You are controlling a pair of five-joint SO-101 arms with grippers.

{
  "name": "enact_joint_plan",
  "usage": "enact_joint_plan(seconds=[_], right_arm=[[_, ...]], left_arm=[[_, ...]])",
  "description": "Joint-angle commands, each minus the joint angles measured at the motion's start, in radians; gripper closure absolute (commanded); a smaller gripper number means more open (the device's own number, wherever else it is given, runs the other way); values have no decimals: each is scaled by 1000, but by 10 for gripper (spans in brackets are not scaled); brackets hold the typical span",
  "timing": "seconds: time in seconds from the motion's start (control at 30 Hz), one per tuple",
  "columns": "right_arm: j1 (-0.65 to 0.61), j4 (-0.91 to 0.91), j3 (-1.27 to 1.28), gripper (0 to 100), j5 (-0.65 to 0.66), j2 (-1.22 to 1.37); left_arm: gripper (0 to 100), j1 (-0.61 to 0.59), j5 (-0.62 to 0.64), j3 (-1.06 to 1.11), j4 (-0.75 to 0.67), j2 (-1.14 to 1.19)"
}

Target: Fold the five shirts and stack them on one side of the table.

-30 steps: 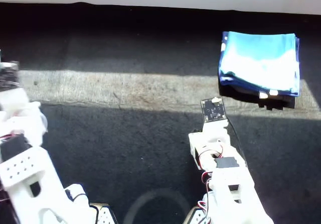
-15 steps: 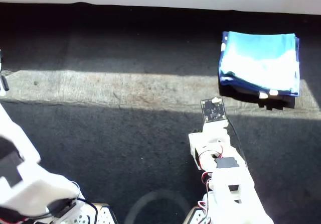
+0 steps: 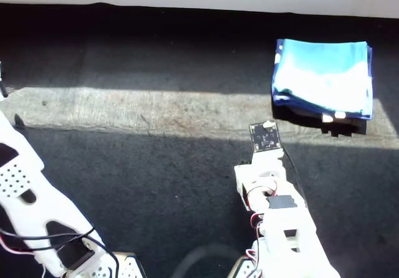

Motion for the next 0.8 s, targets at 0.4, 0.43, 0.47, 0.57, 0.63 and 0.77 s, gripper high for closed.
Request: enact_joint_plan(seconds=[0.4, 0.43, 0.47, 0.57, 0.63, 0.77], right_arm=[[-7, -15, 10, 982, -11, -16], [-7, -15, 10, 982, -11, -16], [-7, -15, 10, 982, -11, -16], [-7, -15, 10, 982, -11, -16], [-7, -15, 10, 982, -11, -16], [-7, -15, 10, 982, -11, -16]], left_arm=[[805, -87, 3, -437, -215, 366], [805, -88, 2, -437, -226, 384], [805, -88, 0, -437, -236, 398], [806, -85, 0, -437, -242, 427], [849, -77, 0, -437, -241, 433], [976, -48, 0, -441, -187, 432]])
